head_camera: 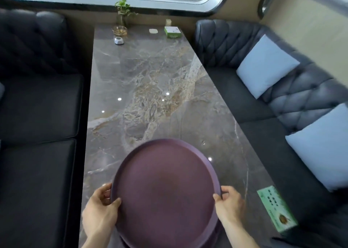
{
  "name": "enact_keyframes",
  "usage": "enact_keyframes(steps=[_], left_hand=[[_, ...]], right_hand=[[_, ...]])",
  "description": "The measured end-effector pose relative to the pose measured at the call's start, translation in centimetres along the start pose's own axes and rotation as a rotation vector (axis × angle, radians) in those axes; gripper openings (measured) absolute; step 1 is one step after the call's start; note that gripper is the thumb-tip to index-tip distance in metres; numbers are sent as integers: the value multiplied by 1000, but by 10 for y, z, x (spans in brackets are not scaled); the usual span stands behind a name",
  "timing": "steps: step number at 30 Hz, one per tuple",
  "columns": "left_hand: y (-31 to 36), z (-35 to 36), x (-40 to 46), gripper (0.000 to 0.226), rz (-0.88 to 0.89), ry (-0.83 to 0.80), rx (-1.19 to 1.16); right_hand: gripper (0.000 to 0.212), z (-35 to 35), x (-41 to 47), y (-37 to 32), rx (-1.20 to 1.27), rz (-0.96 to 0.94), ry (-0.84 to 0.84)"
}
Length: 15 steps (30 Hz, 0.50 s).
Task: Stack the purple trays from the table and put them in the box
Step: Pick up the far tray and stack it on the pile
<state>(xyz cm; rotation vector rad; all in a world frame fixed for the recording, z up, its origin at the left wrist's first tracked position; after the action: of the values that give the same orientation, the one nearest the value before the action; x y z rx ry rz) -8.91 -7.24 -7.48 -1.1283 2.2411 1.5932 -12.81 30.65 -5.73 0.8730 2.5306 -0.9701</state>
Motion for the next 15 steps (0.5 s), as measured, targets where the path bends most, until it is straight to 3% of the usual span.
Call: enact_keyframes(steps=[15], left_hand=[[-16, 9, -12, 30, 57, 66, 342]], right_hand=[[31, 11, -5, 36, 25, 29, 102]])
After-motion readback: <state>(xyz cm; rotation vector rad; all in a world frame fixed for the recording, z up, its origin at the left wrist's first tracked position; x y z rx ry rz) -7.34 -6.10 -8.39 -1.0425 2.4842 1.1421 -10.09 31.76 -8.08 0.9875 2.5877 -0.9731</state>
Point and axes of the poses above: each hand's wrist, its own x-axis towards the middle knuckle, its own z-axis out of the palm, y = z × x, the point moved 6 cm from there along x, towards the middle knuckle, and after that the axes turned 12 degrees about -y, right-handed, at the moved point
